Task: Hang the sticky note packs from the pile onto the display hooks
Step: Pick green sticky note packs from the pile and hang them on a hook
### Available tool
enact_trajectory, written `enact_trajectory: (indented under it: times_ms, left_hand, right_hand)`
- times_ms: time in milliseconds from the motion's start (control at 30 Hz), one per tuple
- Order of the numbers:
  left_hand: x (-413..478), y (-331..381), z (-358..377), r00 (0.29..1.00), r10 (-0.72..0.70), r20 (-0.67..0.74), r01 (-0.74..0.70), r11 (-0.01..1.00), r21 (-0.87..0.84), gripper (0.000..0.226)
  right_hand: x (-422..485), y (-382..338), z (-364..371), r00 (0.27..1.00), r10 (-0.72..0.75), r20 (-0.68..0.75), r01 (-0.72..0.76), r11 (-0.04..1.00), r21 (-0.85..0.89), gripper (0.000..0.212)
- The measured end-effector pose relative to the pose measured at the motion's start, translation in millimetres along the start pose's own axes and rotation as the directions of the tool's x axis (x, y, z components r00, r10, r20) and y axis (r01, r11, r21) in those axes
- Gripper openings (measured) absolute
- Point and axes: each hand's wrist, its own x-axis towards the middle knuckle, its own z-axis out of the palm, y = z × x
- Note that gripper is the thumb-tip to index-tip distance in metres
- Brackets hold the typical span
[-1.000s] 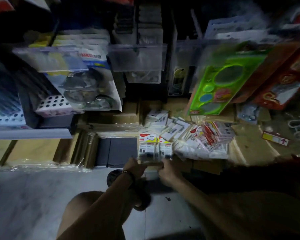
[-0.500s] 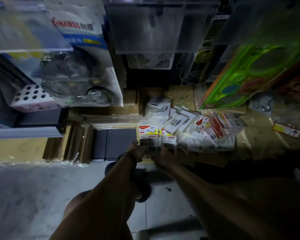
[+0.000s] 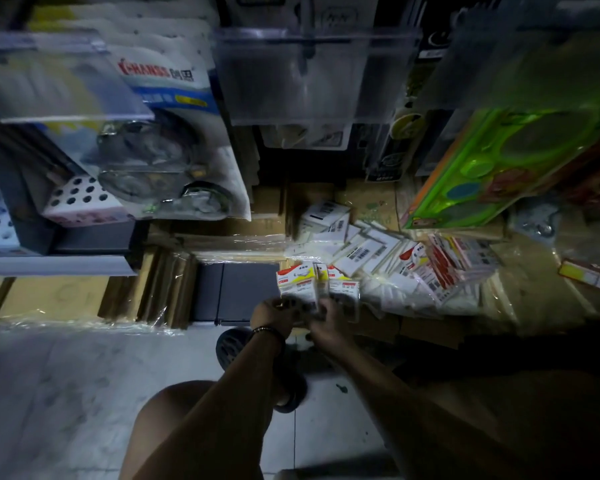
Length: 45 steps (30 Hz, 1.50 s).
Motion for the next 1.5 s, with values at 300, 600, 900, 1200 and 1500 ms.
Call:
enact_trajectory:
  times_ms: [300, 600, 900, 1200, 1500]
  left_hand:
    - [-50, 28, -41, 0.983, 0.054, 0.174, -0.012, 0.972, -0.233, 0.037]
    - [-214, 71, -74, 0.873, 0.402, 0.276, -0.210, 0.820, -0.532, 0.033]
    - [-325, 123, -108, 0.837, 0.507, 0.207, -0.190, 0.623, -0.758, 0.028]
    - [-412, 166, -167, 0.746, 0.666, -0.021, -0.507, 0.547, -0.666, 0.037]
    - [-492, 220, -244, 0.605, 0.760, -0.237, -0.714, 0.386, -0.584, 0.043]
  right_hand:
    - [-53, -46, -40, 0.989, -0.133, -0.063, 0.140, 0.981, 0.137, 0.023]
    - [-163, -104, -91, 0.879, -0.477, 0.004, 0.469, 0.867, 0.167, 0.026]
    - [-251, -164, -156, 0.707, -0.705, -0.059, 0.707, 0.702, 0.086, 0.038]
    - [-347, -252, -225, 0.541, -0.839, 0.063, 0.814, 0.541, 0.210, 0.052]
    - [-418, -346, -245, 0.409, -0.912, -0.047, 0.876, 0.377, 0.300, 0.045]
